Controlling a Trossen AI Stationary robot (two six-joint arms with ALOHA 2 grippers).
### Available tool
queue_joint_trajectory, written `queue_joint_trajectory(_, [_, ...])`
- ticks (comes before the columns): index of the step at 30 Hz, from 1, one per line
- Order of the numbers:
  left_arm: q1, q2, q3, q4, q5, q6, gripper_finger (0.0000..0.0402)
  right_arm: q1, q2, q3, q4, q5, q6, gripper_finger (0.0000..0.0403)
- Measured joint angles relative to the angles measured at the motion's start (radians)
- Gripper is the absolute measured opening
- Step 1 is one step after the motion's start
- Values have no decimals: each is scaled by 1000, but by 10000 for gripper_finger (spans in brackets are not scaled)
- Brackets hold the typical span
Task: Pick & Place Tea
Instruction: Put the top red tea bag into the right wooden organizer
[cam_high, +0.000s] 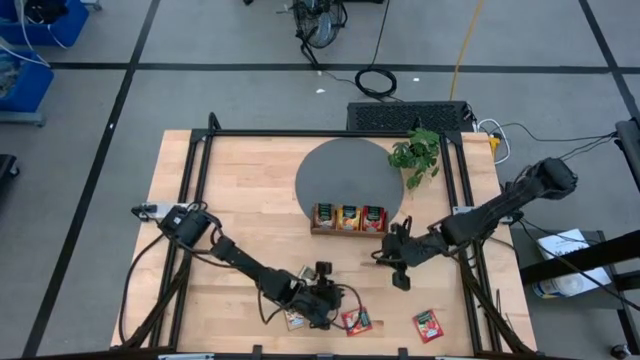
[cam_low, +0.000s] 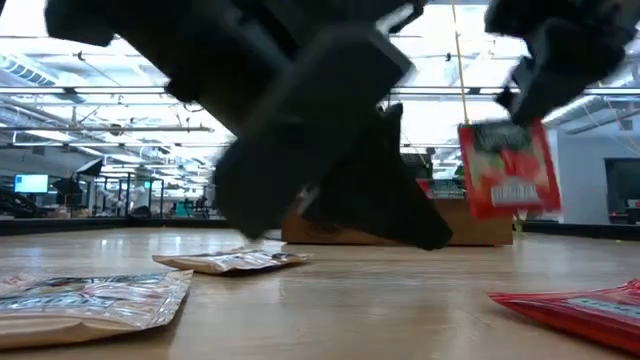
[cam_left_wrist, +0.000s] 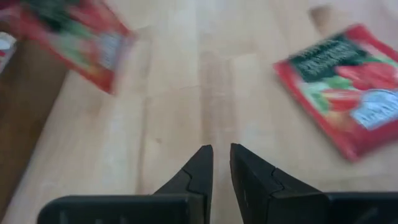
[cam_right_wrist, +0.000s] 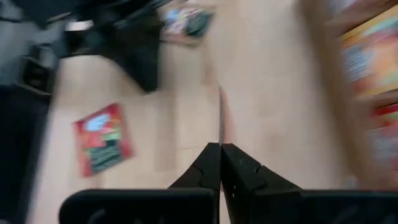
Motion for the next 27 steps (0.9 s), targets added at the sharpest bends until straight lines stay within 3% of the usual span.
queue_joint_trajectory(6, [-14, 0, 1, -31, 4, -20, 63, -91, -27, 227, -384, 101, -183, 0])
queue_joint_trajectory(9, [-13, 0, 2, -36, 3, -30, 63, -142, -27, 283, -462, 162, -284, 0])
queue_joint_trajectory(17, [-18, 0, 2, -63, 4, -56, 63, -253, -26, 212, -442, 204, -351, 0])
queue_joint_trajectory(27, [-19, -1, 2, -64, 3, -56, 63, -292, -26, 75, -285, 201, -374, 0])
